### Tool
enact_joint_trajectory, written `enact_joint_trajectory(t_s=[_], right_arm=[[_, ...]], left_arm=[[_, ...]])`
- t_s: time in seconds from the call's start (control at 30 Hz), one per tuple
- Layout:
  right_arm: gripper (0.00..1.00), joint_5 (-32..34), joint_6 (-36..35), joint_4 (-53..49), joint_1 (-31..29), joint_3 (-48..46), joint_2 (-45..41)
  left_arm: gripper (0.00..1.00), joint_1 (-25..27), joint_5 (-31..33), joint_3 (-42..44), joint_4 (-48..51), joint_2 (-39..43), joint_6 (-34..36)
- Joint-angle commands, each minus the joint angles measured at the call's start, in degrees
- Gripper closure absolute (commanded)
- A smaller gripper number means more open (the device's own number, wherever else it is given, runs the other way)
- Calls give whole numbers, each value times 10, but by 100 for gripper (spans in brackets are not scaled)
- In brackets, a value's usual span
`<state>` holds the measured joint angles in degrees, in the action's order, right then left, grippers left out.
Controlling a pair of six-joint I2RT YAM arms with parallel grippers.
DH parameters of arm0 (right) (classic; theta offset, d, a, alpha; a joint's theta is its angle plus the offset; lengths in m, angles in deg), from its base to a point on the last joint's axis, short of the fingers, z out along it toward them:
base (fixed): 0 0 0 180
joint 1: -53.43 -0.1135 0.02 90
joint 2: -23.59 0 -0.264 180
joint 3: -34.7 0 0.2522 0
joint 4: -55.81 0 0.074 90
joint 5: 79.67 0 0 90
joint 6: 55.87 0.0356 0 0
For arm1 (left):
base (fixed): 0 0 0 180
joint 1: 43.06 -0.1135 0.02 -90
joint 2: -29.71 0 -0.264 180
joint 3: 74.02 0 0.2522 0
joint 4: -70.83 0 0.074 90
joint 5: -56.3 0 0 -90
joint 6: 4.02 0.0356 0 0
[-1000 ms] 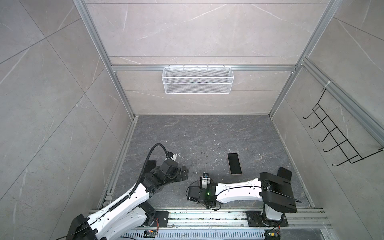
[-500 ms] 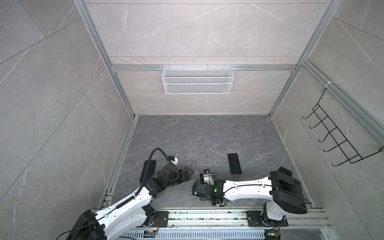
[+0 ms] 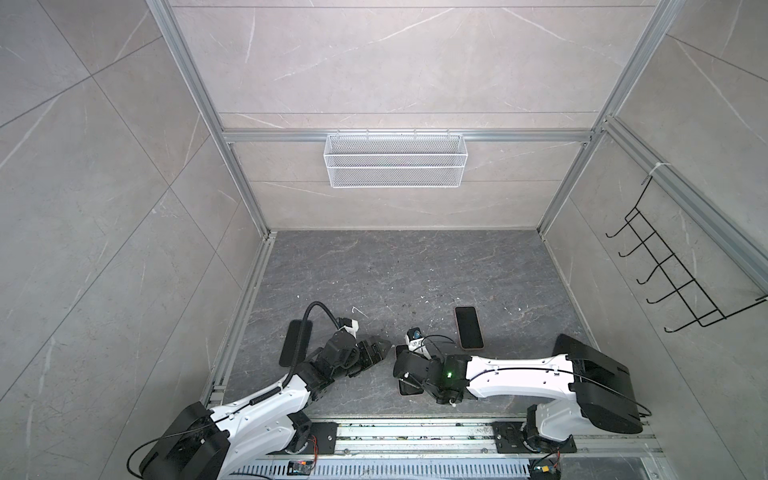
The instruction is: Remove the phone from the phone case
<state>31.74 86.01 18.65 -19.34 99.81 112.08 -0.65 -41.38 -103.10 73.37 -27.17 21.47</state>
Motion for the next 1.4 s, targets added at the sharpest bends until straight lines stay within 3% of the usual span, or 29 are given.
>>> enact_joint_trajectory(t_s=[0.0,0.3,0.83,1.37], right_arm=[[4,-18,16,-39,1,9,-14],[1,-83,34,-92,-8,50,63],[2,-119,34,-88,10,66,128],[41,-118,23,-94,18,69,144]], left_arm=[[8,2,-3,-5,-33,7,-8],[6,3,41,-43,88,47,33],[6,7,53,-42,108,57,43],[6,23,70,-49,96,27,42]])
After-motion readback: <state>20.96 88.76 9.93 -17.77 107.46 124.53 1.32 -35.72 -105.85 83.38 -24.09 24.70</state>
